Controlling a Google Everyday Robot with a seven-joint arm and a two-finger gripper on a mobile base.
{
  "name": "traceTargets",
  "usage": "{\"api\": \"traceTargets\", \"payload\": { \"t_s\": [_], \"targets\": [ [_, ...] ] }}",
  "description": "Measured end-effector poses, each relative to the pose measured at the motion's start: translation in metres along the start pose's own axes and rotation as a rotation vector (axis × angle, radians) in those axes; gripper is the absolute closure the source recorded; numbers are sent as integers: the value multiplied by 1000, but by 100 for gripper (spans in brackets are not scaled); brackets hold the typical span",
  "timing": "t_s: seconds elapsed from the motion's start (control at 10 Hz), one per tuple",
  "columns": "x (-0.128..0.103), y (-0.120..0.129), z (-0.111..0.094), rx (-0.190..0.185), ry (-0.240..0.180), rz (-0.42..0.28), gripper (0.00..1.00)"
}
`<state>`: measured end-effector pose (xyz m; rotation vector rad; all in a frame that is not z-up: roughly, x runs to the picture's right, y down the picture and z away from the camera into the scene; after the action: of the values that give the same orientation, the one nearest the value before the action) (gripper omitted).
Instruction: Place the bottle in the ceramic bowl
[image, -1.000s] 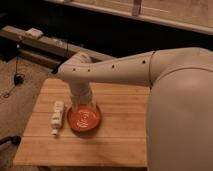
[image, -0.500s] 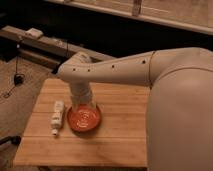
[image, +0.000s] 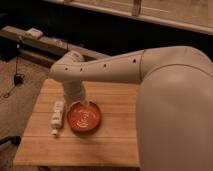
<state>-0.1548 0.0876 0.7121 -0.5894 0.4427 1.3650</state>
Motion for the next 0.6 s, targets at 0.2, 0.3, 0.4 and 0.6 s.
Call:
{"api": "traceTargets", "payload": {
  "t_s": [0.2,0.3,0.4,0.6],
  "targets": [
    [-21,41,2,-13,-18,-55,35],
    [-35,72,6,-21,-22,-97,35],
    [-40,86,8,-27,-23,-117,35],
    [-54,119,21,-38,-17,-172,35]
  ]
}}
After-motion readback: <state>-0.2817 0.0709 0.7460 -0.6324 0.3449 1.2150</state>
